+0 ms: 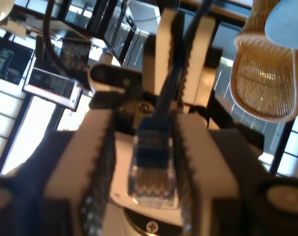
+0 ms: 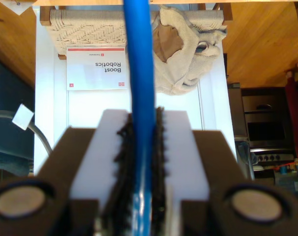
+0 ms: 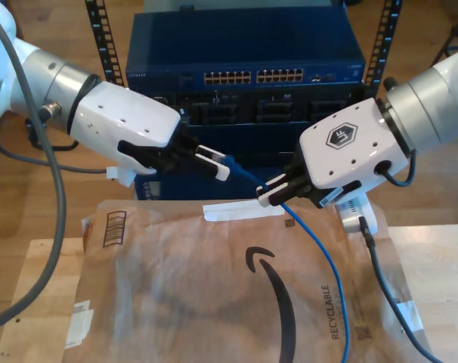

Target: Grab the cable and plug it in

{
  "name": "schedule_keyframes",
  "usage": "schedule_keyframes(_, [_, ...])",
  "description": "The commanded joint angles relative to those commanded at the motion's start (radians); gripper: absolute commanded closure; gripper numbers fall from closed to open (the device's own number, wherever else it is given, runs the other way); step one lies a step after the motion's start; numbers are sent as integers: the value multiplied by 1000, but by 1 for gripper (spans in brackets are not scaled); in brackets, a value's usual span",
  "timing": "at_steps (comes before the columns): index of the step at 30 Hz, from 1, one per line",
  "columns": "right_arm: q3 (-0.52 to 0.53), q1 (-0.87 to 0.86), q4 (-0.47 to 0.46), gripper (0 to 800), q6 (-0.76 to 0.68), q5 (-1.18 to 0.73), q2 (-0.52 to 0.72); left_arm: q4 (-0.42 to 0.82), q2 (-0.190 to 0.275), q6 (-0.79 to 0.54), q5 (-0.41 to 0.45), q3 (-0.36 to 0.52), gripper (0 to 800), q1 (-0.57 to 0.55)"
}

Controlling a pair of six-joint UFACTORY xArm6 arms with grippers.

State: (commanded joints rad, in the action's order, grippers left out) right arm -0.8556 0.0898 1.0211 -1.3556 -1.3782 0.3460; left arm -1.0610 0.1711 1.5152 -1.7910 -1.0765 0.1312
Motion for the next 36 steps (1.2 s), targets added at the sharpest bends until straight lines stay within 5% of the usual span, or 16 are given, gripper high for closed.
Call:
schedule_keyframes(22, [2,0,0,790,-2,0,-2,-3,0,-2,8,0,677,0])
schedule_keyframes(36, [3,0,0,790,-2,0,0,-3,0,0,11,0,617,2])
